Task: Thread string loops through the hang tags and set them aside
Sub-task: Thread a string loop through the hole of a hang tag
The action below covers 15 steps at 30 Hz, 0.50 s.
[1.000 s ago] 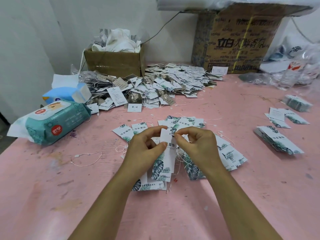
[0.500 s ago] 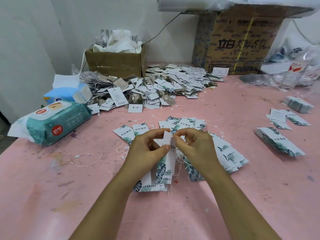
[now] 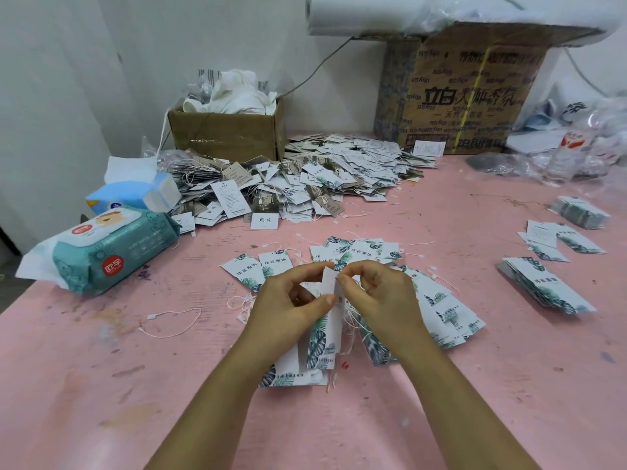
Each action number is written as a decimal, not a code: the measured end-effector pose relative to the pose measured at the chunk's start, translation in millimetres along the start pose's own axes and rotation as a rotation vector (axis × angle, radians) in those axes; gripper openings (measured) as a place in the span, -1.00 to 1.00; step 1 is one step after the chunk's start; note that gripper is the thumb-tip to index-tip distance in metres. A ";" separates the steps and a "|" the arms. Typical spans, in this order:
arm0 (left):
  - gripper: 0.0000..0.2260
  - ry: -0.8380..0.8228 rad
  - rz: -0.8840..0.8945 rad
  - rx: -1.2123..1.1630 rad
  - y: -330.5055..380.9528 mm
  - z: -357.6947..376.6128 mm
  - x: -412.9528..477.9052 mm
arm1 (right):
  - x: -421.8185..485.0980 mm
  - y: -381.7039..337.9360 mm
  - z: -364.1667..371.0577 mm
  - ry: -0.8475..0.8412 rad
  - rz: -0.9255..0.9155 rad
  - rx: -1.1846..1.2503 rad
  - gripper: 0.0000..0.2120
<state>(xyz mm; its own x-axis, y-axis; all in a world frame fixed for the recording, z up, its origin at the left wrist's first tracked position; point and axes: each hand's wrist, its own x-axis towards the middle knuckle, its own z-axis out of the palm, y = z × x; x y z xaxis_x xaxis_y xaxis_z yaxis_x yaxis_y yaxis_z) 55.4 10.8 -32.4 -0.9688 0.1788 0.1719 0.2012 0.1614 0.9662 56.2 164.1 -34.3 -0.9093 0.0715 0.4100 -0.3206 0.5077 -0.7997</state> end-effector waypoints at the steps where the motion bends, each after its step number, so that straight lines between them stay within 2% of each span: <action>1: -0.64 -0.008 0.003 -0.002 -0.2 0.0 -0.4 | -0.2 0.3 0.2 0.002 -0.007 -0.008 -0.85; 6: -0.82 -0.019 0.021 -0.066 0.0 -0.4 -1.2 | 0.0 0.1 2.1 0.004 0.005 0.055 -0.73; 11: -0.76 0.022 -0.023 -0.186 -1.0 -1.4 0.7 | -0.6 0.2 4.2 -0.024 0.030 0.150 -0.77; 15: -0.89 0.045 -0.090 -0.187 -1.4 -1.9 1.2 | -3.2 0.4 10.6 -0.067 0.027 0.189 -0.79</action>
<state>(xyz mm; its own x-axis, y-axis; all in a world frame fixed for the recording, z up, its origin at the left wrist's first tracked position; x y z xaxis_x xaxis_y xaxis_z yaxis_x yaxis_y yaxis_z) 53.7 9.0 -33.2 -0.9879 0.1278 0.0877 0.0873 -0.0088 0.9961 56.1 154.9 -40.6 -0.9318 0.0221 0.3623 -0.3343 0.3361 -0.8805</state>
